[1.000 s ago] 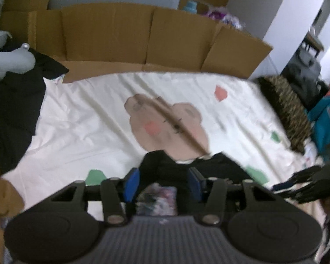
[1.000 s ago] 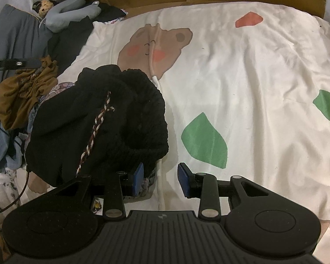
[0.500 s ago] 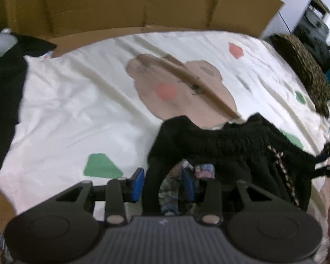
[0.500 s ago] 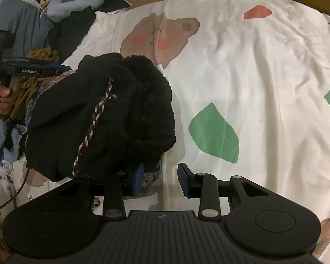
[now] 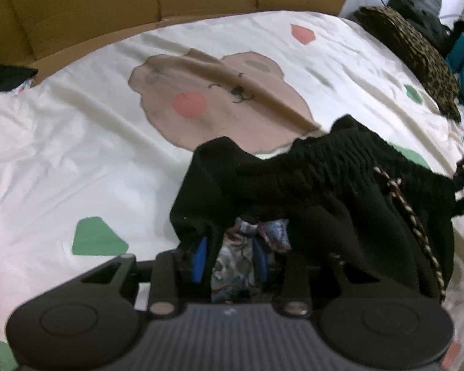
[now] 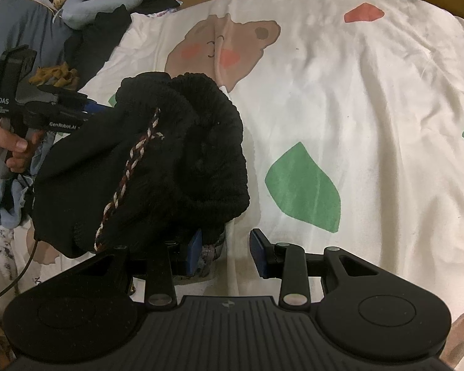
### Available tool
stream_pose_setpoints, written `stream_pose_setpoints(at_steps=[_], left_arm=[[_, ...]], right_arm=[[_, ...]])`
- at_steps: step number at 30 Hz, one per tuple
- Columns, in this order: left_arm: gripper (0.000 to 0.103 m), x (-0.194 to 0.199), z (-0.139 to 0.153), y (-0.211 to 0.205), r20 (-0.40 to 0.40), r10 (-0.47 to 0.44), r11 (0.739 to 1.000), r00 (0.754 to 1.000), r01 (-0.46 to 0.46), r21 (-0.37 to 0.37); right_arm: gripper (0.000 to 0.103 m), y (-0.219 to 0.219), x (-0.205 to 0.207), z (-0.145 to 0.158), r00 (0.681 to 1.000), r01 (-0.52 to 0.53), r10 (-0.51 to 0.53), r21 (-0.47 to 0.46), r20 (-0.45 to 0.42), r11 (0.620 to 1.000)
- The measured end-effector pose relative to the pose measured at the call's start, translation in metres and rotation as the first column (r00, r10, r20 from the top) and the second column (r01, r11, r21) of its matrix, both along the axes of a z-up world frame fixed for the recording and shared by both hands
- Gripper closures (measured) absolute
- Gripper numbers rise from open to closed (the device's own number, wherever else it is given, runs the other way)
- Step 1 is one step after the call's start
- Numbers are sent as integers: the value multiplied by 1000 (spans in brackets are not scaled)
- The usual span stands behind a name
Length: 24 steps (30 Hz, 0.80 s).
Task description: Fold clothes
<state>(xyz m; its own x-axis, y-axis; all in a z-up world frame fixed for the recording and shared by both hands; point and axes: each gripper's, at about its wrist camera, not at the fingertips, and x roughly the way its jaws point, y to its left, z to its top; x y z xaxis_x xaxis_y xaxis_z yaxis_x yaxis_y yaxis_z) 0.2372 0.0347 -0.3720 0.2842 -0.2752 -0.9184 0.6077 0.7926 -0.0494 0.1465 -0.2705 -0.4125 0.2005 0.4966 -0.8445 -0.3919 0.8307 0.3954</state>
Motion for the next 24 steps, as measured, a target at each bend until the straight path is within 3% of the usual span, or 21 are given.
stream_pose_setpoints(at_steps=[10, 13, 22, 24], left_arm=[[69, -30, 17, -18, 163, -90, 994, 983, 78, 76], [69, -23, 14, -18, 150, -85, 995, 985, 77, 58], [70, 0, -12, -14, 1, -24, 994, 1000, 24, -107], [66, 4, -17, -9, -29, -6, 990, 1000, 1, -141]], right_arm=[[59, 1, 0, -7, 1000, -4, 4, -8, 6, 1000], [59, 2, -1, -6, 1000, -7, 7, -12, 11, 1000], [59, 3, 0, -7, 1000, -13, 13, -14, 6, 1000], [59, 4, 1, -7, 1000, -14, 14, -14, 6, 1000]])
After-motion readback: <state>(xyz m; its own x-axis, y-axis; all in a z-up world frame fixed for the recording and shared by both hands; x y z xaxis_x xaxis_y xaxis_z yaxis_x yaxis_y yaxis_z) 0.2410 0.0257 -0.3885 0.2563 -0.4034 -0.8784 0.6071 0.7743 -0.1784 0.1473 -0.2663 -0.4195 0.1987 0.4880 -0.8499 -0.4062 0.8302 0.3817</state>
